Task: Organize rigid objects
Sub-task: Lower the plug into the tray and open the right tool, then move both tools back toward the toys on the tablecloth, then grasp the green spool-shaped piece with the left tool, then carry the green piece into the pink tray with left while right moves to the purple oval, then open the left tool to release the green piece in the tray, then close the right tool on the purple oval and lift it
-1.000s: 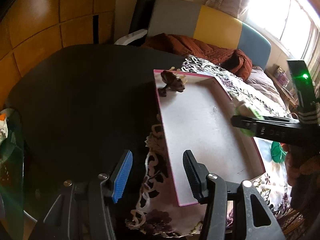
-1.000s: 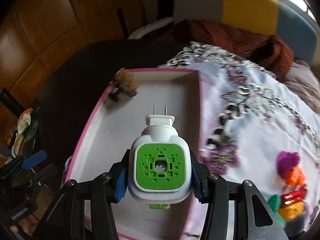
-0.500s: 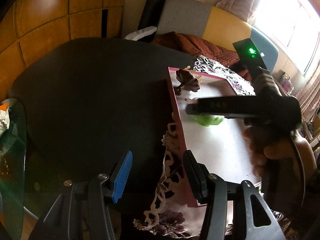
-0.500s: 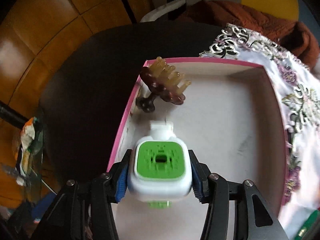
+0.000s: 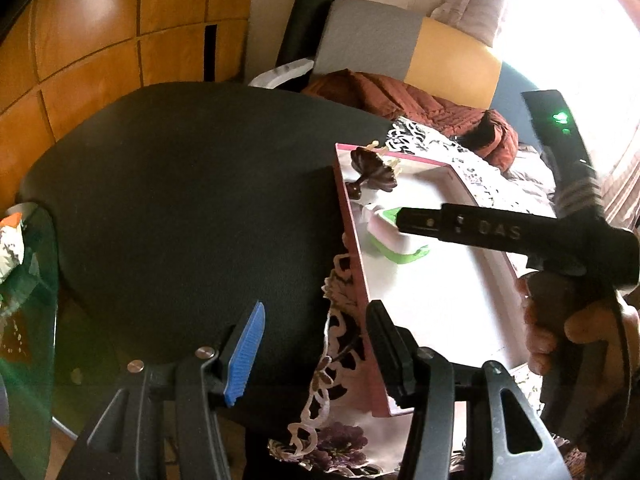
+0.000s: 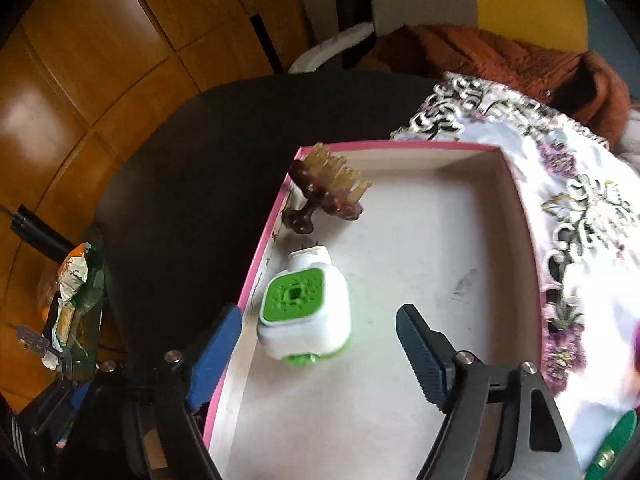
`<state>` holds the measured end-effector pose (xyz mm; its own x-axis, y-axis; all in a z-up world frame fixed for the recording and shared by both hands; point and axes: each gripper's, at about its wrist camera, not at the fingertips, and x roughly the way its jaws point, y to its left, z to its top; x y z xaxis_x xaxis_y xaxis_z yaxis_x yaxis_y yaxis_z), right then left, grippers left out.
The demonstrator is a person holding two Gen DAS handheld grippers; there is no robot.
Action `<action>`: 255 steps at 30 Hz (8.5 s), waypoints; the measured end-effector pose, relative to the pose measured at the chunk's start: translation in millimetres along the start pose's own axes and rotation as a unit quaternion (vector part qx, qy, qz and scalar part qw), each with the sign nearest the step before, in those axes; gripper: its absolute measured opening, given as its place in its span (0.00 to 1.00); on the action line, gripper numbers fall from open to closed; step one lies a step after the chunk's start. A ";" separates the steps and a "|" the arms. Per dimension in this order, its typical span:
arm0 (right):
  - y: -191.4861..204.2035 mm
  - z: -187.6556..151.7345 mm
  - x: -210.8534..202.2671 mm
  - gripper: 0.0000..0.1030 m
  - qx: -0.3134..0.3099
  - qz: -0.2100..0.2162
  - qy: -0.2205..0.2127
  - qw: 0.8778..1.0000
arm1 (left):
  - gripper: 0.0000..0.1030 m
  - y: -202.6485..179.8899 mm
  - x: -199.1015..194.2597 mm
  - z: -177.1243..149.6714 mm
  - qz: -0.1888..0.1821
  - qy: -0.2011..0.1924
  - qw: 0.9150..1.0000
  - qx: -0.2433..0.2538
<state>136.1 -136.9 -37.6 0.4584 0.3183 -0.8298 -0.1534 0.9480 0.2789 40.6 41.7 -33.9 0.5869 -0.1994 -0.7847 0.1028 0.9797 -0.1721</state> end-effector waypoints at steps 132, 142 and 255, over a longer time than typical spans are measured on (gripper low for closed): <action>-369.8 -148.8 -152.2 0.46 0.274 -0.230 0.088 0.930 | 0.56 -310.4 69.5 -58.0 -0.231 0.106 0.927 0.277; -358.1 -147.6 -147.1 0.44 0.272 -0.245 0.075 0.928 | 0.56 -296.6 35.8 -36.0 -0.247 0.065 0.932 0.257; -325.3 -122.9 -204.8 0.43 0.272 -0.199 -0.087 0.938 | 0.57 -102.1 20.7 21.6 -0.062 0.012 0.994 0.087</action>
<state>-15.4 -510.3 -17.8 0.5282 -0.1105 -0.8419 0.5072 0.8363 0.2085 59.6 -62.0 -19.8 0.5420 -0.3173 -0.7782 0.3121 0.9358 -0.1641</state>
